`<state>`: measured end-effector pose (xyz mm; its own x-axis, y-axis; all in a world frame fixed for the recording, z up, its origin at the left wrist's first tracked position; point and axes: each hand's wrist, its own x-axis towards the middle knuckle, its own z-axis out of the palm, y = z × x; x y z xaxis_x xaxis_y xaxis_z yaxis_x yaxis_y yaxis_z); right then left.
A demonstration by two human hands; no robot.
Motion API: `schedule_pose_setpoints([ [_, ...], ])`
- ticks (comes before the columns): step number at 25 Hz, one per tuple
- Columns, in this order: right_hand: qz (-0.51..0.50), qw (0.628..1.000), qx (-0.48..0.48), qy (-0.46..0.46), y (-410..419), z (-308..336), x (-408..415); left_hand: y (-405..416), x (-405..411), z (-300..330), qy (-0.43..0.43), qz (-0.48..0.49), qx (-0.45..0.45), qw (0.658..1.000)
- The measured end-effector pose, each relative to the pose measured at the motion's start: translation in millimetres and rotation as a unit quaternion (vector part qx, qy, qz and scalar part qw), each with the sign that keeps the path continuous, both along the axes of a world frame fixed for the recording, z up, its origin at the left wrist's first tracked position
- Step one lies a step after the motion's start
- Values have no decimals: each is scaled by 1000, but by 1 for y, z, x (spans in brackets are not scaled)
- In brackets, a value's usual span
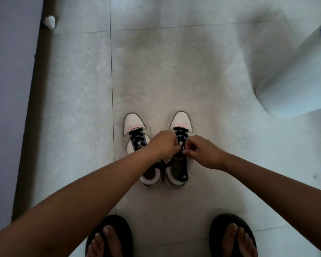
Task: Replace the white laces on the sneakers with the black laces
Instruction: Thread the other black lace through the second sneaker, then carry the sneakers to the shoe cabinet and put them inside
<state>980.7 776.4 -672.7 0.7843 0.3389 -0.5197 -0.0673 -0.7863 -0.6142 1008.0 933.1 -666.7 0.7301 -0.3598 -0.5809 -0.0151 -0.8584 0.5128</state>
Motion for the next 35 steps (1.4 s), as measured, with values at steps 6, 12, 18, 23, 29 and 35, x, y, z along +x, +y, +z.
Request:
schedule_pose_setpoints([
  [6, 31, 999, 38, 11, -6, -6, 2, 15, -4, -5, 38, 39, -94, 994],
  [12, -80, 996, 35, -18, -4, -5, -18, 30, -29, 8, -147, 17, -112, 983],
  [18, 11, 990, -141, -28, 3, -16, -46, 117, -76, -6, -32, 118, -26, 992],
  [23, 40, 970, -178, -160, 30, 1, -16, 91, -80, -28, 18, 243, -154, 957],
  [29, 138, 970, -165, -111, 53, 1, -81, 93, -75, -37, 6, 251, -132, 959],
  [35, 143, 953, -175, -201, 61, -3, -48, 110, -39, -10, -95, 45, 17, 994],
])
